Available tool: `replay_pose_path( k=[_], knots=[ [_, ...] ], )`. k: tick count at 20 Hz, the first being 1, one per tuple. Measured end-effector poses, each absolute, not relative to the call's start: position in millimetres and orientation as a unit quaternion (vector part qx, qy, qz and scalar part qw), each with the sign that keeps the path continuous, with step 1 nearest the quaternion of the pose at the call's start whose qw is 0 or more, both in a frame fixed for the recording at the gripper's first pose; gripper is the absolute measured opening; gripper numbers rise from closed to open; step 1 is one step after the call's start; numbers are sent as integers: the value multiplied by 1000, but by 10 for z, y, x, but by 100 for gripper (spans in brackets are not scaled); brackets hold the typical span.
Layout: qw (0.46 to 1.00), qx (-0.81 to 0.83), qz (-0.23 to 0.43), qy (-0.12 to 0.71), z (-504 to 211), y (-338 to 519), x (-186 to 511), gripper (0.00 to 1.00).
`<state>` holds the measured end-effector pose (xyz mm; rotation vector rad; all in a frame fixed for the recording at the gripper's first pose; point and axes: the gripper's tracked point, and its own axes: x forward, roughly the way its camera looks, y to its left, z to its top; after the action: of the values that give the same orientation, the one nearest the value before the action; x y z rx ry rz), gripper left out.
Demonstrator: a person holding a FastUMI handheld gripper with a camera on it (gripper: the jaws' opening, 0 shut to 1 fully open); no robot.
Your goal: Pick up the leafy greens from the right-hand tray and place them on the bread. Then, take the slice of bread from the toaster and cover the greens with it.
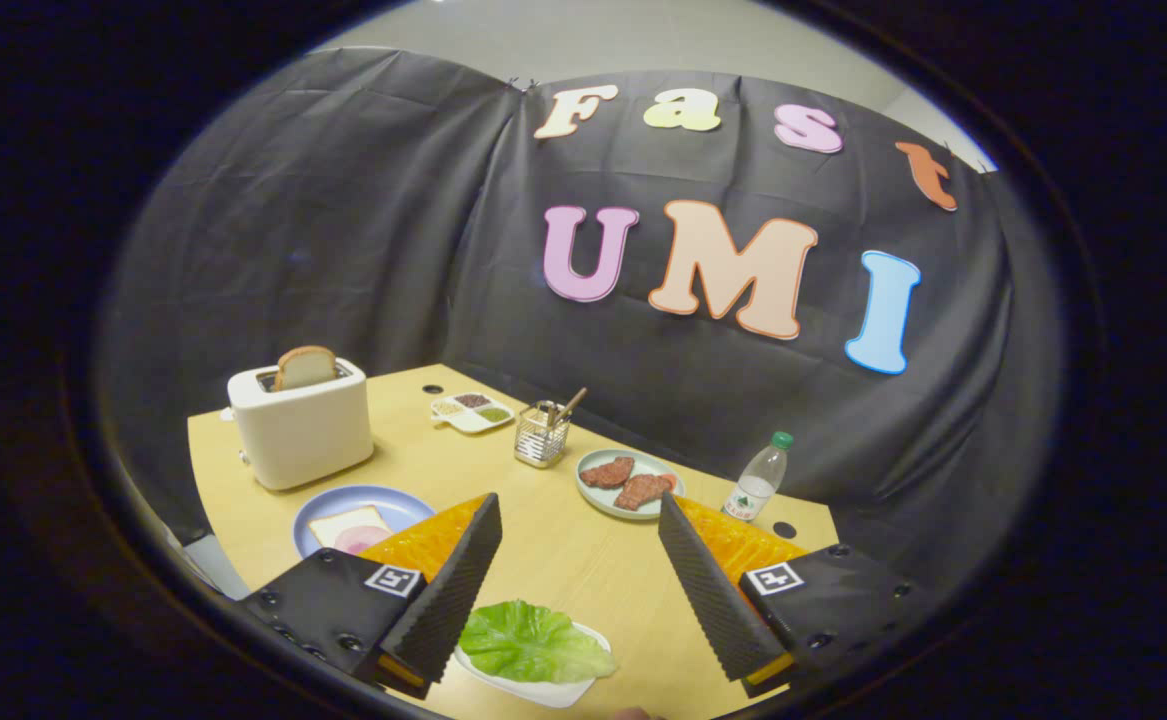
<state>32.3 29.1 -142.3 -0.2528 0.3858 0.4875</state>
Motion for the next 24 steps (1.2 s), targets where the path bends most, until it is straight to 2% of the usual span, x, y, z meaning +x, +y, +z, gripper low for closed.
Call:
replay_pose_path(
  k=[17,24],
  knots=[
    [872,-194,323,312,-2663,160,89,100],
    [848,-198,337,359,-3191,162,12,100]
  ],
)
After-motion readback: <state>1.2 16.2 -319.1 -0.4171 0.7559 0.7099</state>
